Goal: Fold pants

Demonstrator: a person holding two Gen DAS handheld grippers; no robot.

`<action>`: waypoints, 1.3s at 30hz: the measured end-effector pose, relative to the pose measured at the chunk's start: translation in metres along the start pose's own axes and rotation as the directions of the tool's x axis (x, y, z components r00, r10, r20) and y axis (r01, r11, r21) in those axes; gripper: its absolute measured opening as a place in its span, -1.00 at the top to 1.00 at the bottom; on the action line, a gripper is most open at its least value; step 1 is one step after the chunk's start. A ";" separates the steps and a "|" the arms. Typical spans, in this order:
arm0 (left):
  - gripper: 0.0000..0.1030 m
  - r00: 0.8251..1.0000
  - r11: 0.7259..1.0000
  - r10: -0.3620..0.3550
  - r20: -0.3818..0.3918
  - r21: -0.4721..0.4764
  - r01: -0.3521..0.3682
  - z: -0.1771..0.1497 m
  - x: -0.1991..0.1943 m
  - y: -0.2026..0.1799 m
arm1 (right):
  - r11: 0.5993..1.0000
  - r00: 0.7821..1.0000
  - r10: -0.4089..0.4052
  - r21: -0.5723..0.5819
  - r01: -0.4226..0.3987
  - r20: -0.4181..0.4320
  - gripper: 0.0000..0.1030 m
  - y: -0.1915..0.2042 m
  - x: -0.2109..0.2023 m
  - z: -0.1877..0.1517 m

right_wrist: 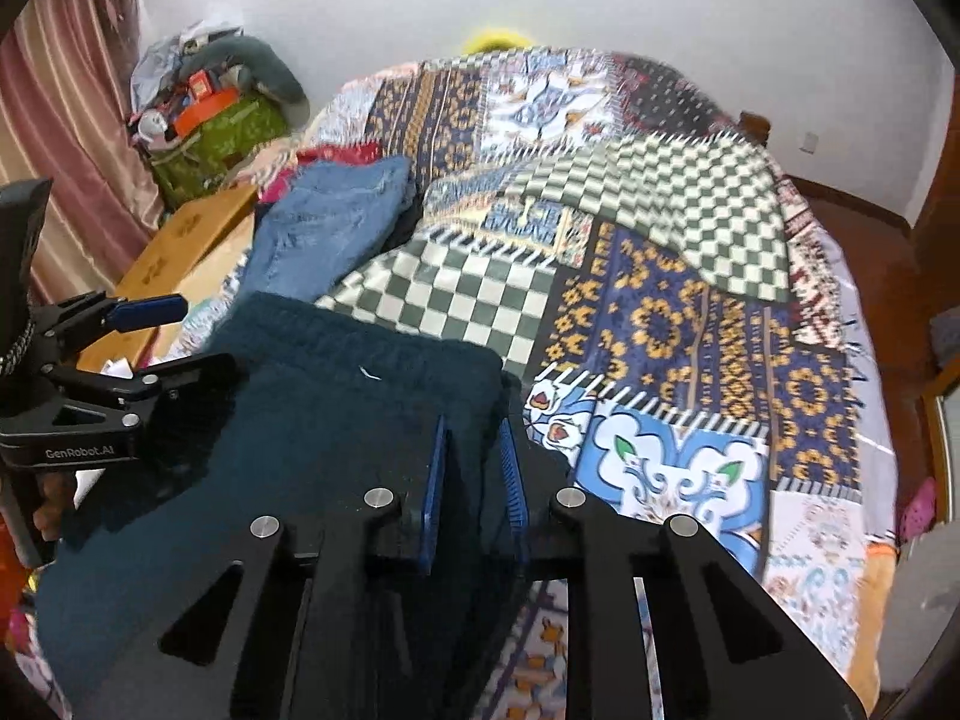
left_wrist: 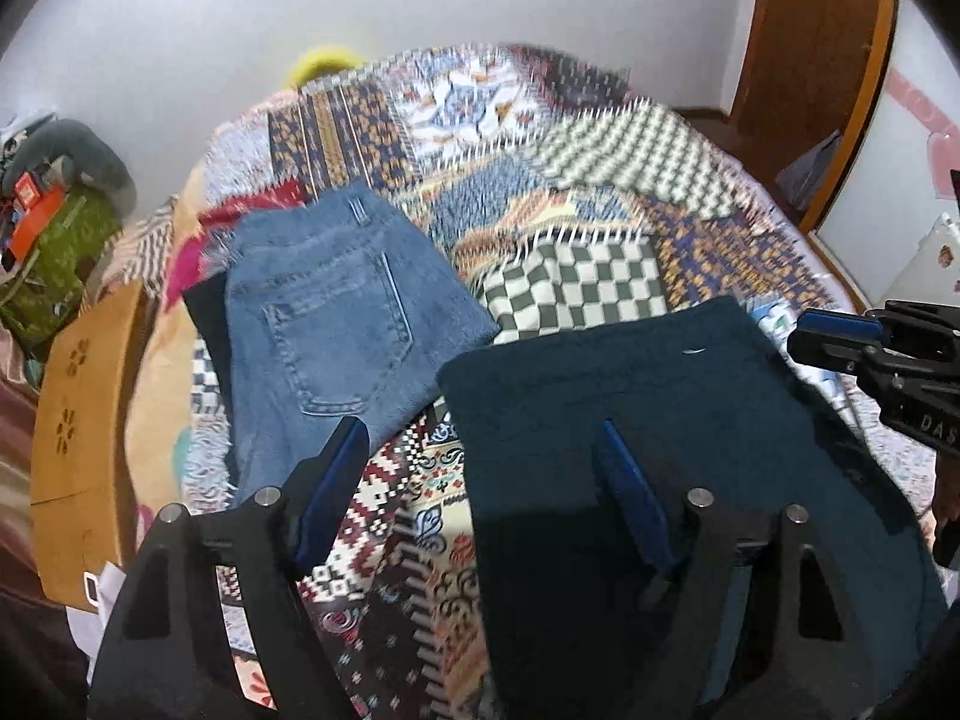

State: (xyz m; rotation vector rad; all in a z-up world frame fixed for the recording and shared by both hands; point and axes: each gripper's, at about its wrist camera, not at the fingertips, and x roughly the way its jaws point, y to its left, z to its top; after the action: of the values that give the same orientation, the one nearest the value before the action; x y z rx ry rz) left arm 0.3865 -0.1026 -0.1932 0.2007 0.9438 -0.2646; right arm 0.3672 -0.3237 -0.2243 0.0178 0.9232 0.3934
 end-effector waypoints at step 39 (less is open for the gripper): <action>-0.99 0.845 0.875 -0.464 -0.266 -0.284 0.391 -0.036 0.068 0.022 | 0.918 0.924 0.344 0.268 -0.293 -0.166 -0.65 -0.018 0.030 -0.060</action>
State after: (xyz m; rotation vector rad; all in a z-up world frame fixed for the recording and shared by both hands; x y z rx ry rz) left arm 0.4033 -0.0804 -0.2685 -0.1866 1.3404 -0.5515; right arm 0.3426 -0.3395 -0.2878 0.3593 1.1791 0.5947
